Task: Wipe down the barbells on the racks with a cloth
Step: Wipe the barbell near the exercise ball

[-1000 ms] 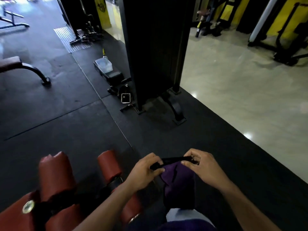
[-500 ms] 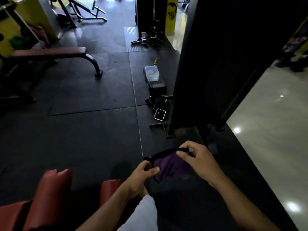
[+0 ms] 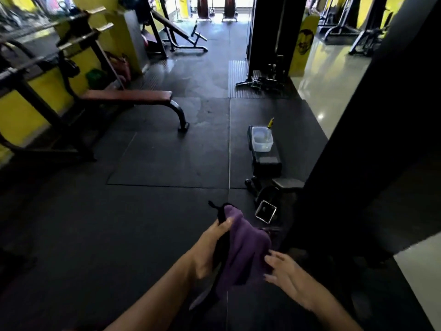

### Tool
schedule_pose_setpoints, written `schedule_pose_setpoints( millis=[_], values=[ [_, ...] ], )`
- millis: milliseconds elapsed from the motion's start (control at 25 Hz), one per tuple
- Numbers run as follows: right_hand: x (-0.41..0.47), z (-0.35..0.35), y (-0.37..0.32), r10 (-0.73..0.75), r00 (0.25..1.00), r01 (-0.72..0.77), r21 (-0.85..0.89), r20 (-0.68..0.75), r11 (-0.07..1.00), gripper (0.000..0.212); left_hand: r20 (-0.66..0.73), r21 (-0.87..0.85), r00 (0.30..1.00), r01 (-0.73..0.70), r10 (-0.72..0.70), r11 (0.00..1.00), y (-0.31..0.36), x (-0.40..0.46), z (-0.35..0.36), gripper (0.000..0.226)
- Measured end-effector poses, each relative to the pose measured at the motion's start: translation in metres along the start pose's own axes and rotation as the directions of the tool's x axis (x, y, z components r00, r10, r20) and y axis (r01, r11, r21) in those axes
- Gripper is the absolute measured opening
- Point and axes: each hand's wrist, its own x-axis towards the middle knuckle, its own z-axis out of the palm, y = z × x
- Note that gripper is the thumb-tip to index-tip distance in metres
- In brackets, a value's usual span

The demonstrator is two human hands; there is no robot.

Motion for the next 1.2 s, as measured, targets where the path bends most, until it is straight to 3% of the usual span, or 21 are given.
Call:
schedule_pose_setpoints(
  millis=[120, 280, 400, 440, 560, 720, 880, 1000, 1200],
  values=[
    [0.075, -0.004, -0.035, -0.004, 0.998, 0.006, 0.034, -0.055, 0.999, 0.04, 0.009, 0.079, 0.999, -0.04, 0.039, 0.996, 0.016, 0.061, -0.043, 0.065],
    [0.189, -0.033, -0.111, -0.112, 0.982, 0.058, -0.319, -0.153, 0.946, 0.018, -0.149, 0.27, 0.985, 0.119, -0.081, 0.956, 0.039, 0.164, -0.103, 0.07],
    [0.263, -0.056, -0.171, -0.233, 0.953, 0.081, -0.582, -0.192, 0.809, 0.005, -0.341, 0.358, 0.937, 0.205, -0.076, 0.911, 0.075, 0.226, -0.14, 0.073],
    [0.29, -0.064, -0.193, -0.26, 0.947, 0.073, -0.665, -0.187, 0.743, 0.005, -0.392, 0.428, 0.92, 0.212, -0.031, 0.879, 0.094, 0.247, -0.148, 0.063],
    [0.366, -0.086, -0.26, -0.316, 0.935, 0.018, -0.864, -0.164, 0.503, 0.019, -0.401, 0.693, 0.91, 0.229, 0.102, 0.684, 0.158, 0.303, -0.173, 0.041],
    [0.466, -0.117, -0.322, -0.382, 0.911, 0.018, -0.908, -0.158, 0.419, 0.028, -0.361, 0.909, 0.89, 0.271, 0.277, 0.315, 0.212, 0.372, -0.213, 0.04],
    [0.587, -0.13, -0.373, -0.471, 0.865, 0.027, -0.923, -0.171, 0.384, 0.025, -0.338, 0.928, 0.867, 0.242, 0.366, 0.284, 0.269, 0.468, -0.277, 0.034],
    [0.666, -0.124, -0.418, -0.511, 0.844, 0.032, -0.937, -0.162, 0.349, 0.022, -0.312, 0.934, 0.899, 0.231, 0.308, 0.272, 0.32, 0.535, -0.321, 0.036],
    [0.782, -0.102, -0.518, -0.522, 0.832, 0.06, -0.904, -0.189, 0.423, 0.018, -0.28, 0.95, 0.918, 0.223, 0.281, 0.218, 0.445, 0.637, -0.393, 0.037]
  ],
)
